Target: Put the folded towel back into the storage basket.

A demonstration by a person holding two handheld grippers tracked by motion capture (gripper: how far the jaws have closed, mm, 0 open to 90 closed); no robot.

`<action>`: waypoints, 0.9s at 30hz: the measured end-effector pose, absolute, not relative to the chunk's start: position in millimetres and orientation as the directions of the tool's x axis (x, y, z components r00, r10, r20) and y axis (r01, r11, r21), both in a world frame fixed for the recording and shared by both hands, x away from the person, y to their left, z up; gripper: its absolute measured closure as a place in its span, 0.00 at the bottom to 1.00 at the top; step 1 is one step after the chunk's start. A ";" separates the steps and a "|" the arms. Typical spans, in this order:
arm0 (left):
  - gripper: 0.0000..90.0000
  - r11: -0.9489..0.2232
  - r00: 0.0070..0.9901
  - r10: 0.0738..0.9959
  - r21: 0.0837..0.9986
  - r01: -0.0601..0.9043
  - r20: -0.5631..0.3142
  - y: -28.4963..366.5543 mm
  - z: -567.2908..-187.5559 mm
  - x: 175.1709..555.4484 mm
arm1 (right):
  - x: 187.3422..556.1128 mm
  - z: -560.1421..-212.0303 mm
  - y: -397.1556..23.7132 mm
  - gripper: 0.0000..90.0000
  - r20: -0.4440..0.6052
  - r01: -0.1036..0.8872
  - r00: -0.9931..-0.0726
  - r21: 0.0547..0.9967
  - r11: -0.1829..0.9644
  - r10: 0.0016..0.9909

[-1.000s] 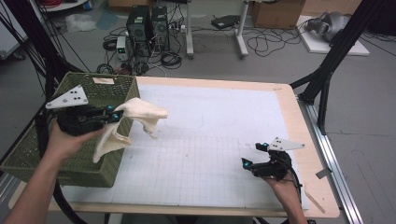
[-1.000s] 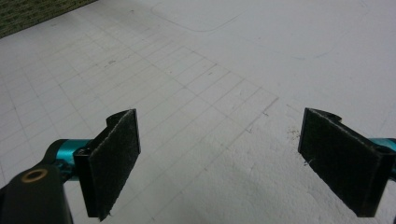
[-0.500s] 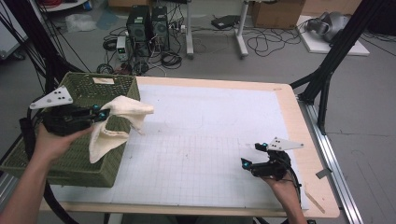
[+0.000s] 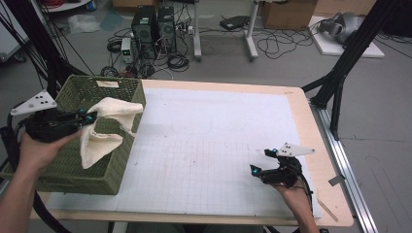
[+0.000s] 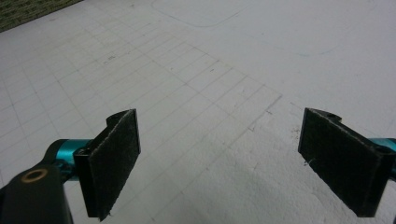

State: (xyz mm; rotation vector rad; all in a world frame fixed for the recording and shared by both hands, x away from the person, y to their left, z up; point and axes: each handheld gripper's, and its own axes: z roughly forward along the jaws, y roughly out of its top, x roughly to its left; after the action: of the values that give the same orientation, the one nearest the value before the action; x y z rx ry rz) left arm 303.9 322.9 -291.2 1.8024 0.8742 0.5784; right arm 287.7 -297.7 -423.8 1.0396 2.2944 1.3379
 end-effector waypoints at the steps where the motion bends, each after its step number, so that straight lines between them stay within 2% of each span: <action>1: 0.91 -0.232 0.617 0.787 0.924 0.303 -0.005 325.0 -291.9 303.5 | 287.9 -423.9 -297.6 0.14 0.103 0.438 -0.701 0.843 0.312 0.705; 27: 0.91 -0.167 0.423 0.906 0.891 0.421 -0.030 360.7 -327.1 304.3 | 288.7 -425.1 -295.4 0.14 0.108 0.445 -0.706 0.836 0.321 0.700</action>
State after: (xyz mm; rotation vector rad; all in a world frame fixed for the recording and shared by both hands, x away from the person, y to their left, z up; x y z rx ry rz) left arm 304.3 360.7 -327.1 1.7681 1.1486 0.6688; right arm 288.7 -295.4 -425.1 1.0341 2.3156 1.3311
